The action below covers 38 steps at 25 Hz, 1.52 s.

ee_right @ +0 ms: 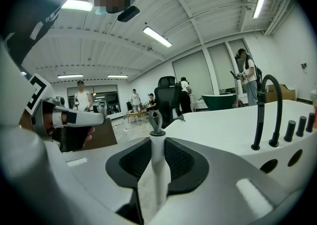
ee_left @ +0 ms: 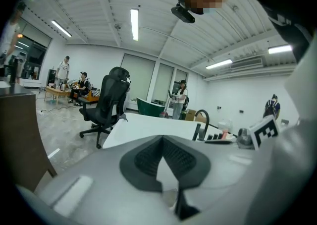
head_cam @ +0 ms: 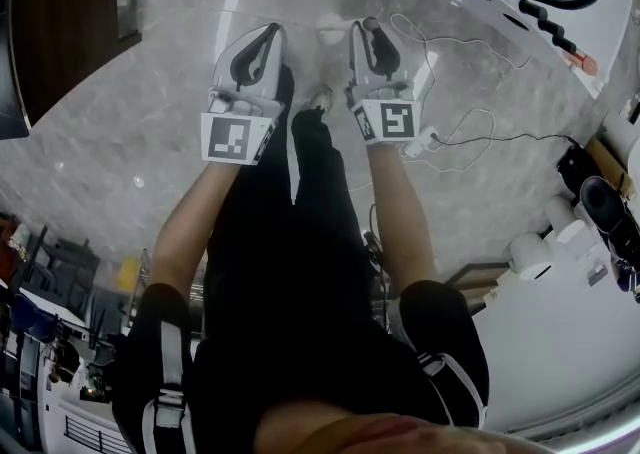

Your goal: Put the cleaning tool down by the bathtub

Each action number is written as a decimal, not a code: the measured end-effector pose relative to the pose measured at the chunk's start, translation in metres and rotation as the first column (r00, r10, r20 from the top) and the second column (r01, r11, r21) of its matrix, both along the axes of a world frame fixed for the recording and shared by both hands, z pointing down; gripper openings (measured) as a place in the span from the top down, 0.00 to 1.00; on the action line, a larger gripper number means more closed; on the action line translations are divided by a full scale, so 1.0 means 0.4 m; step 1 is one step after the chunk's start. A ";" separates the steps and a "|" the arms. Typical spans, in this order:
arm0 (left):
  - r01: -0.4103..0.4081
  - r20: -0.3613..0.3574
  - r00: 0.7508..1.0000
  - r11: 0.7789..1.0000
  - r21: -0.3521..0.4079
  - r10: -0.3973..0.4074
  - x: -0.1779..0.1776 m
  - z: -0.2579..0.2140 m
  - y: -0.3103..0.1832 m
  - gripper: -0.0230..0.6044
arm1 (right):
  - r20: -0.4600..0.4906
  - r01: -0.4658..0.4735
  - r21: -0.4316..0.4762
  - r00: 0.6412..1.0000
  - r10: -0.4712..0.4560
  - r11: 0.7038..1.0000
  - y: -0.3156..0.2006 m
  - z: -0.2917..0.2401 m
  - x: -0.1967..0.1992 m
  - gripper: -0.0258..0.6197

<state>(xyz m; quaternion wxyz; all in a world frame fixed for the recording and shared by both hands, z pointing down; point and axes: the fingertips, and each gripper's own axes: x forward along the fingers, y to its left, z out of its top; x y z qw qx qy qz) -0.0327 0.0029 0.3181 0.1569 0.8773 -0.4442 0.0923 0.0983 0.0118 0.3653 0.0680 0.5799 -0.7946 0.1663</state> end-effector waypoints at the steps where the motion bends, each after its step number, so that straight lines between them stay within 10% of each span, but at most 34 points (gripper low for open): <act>1: -0.001 -0.001 1.000 1.000 -0.002 0.001 0.000 0.015 -0.006 0.95 | 0.000 -0.003 -0.005 1.000 0.003 1.000 -0.006 0.023 0.000 0.82; 38: 0.041 -0.043 0.998 0.999 -0.026 -0.043 -0.019 0.396 -0.127 0.95 | -0.020 -0.019 -0.127 1.000 0.016 0.992 -0.111 0.691 -0.011 0.82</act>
